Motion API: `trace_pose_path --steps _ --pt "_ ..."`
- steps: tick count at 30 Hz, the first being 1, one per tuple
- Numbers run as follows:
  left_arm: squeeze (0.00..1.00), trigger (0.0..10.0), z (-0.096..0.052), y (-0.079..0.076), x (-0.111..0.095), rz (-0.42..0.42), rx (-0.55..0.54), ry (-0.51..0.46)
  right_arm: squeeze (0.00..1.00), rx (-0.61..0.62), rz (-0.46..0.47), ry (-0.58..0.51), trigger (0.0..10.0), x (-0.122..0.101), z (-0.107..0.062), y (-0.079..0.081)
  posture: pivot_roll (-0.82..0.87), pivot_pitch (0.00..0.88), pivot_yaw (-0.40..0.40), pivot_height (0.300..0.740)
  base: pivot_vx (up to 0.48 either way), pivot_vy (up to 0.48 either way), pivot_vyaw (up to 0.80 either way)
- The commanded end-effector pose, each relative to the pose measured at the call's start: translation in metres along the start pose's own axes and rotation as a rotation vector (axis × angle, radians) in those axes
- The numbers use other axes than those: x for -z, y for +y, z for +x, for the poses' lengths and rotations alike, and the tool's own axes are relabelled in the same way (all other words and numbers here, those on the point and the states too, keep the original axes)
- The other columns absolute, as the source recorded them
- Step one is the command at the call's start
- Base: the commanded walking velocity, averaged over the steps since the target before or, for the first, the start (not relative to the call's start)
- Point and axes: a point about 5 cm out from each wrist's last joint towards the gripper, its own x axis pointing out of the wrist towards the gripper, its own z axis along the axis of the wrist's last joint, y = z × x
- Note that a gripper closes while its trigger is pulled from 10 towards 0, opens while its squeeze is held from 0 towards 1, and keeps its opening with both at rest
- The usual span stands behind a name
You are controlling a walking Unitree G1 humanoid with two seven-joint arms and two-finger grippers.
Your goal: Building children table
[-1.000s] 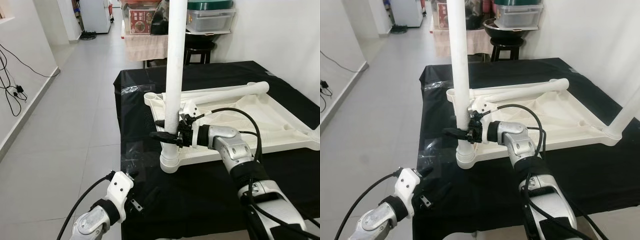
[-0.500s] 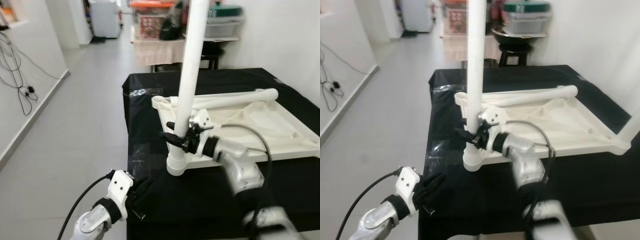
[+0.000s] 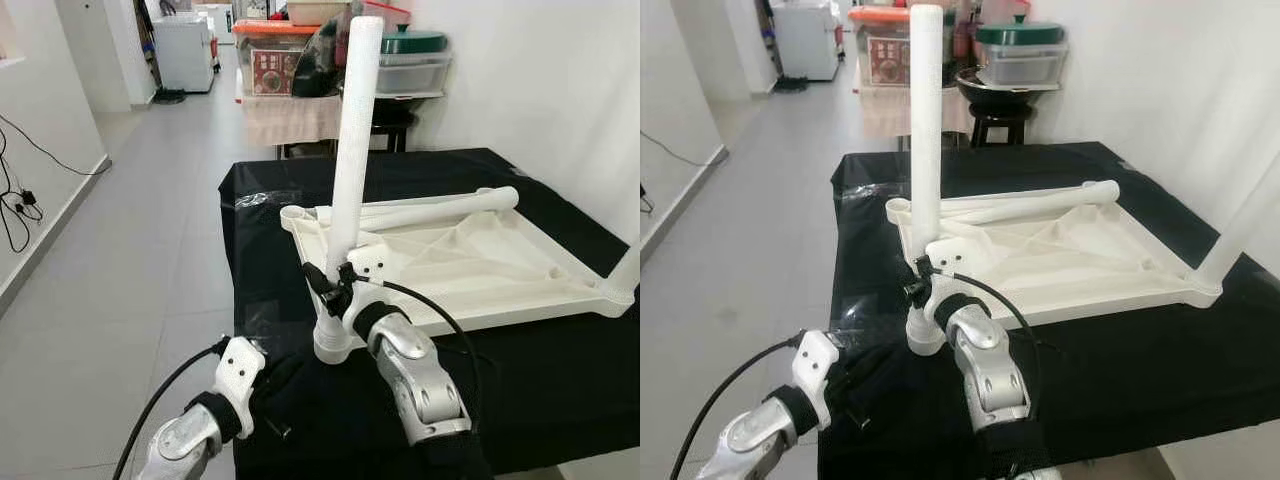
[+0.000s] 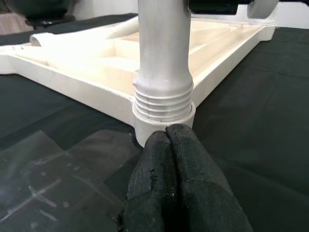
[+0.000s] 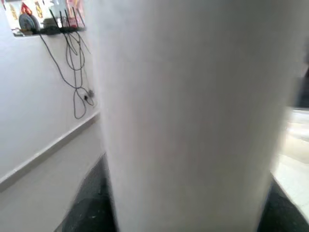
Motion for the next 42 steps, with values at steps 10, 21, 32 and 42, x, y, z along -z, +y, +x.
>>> trace_pose_path --steps 10,21,32,42 --pt "0.00 10.0 0.002 0.004 0.003 -0.014 -0.009 0.008 0.75 -0.527 -0.044 -0.049 10.0 -0.026 -0.008 -0.006 -0.05 0.000 -0.002 0.740 0.000 0.000 0.00" --pt "0.00 10.0 0.005 0.008 0.005 -0.006 -0.020 0.010 0.00 -0.837 -0.103 0.019 0.0 -0.042 0.008 -0.027 -0.02 0.000 -0.012 0.740 0.000 0.000 0.00" --pt "0.00 10.0 0.005 0.008 0.005 -0.005 -0.022 0.011 0.00 -0.752 -0.091 0.039 0.0 -0.028 0.002 -0.045 -0.03 0.000 -0.003 0.740 0.000 0.000 0.00" --pt "0.00 10.0 0.003 0.013 0.004 -0.015 -0.020 0.007 0.00 -0.036 0.002 0.104 0.0 0.035 -0.029 -0.009 -0.07 0.000 0.030 0.740 0.000 0.000 0.00"
